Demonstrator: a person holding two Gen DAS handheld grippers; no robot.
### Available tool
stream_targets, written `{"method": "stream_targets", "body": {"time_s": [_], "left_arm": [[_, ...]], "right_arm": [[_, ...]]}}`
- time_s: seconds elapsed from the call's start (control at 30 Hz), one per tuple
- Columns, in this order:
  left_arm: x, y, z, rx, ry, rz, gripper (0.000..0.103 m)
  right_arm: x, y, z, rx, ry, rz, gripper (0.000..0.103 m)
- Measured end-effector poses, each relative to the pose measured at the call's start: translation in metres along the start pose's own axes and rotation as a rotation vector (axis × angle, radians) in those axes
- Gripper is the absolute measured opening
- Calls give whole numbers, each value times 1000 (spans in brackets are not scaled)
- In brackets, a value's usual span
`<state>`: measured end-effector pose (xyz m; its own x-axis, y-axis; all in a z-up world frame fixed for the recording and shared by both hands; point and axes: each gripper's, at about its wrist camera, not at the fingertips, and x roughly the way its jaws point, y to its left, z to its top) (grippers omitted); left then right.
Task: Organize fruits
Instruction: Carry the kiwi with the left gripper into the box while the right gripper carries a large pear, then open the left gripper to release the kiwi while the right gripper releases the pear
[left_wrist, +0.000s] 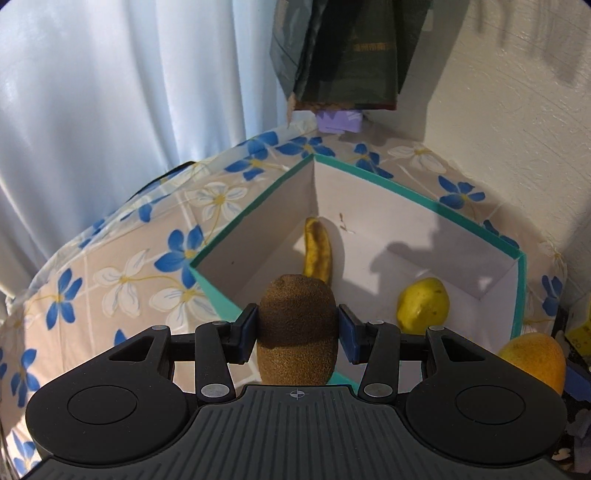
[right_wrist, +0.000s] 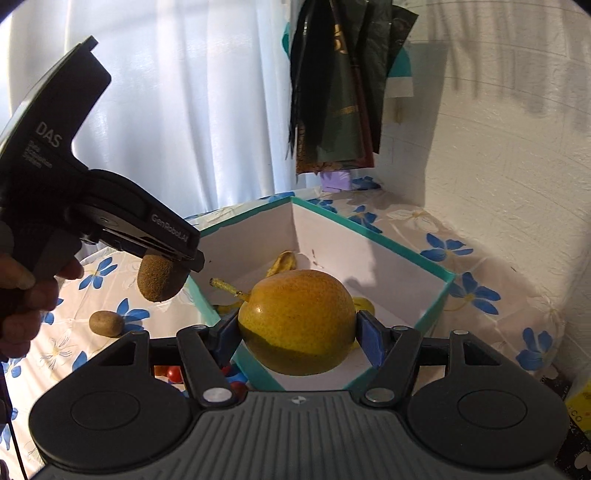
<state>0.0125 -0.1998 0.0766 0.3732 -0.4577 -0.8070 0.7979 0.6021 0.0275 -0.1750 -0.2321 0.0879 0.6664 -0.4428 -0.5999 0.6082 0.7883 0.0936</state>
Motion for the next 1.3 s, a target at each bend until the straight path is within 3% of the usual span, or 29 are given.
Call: {"method": "stream_targets", "body": {"time_s": [0.5,0.67,0.87,0.97,1.03,1.13,1.27,1.3], "left_arm": [[86,-32,8,56,87,-21,50],[104,-32,4,52,132,-8,50],[105,-34,2,68,119,24,52],[97,-33,4,67,71,44,66],[91,-32,6,85,51,48,67],[80,-26,6,68,29,71,77],[51,-11,-1,24,-29,141,83],[41,-7,-5,14,-55,150,90]], "right_arm": [[6,-30,-2,59,-14,-68,66],[8,-36,-1,74,-8,-73,66],[12,-34,1,71,-6,-60,66],[16,-32,2,67,-2,-51,66],[19,-31,2,64,4,-47,66],[23,-30,2,58,14,-43,66],[29,-28,3,49,21,-36,66],[31,-27,2,44,23,-37,66]]}}
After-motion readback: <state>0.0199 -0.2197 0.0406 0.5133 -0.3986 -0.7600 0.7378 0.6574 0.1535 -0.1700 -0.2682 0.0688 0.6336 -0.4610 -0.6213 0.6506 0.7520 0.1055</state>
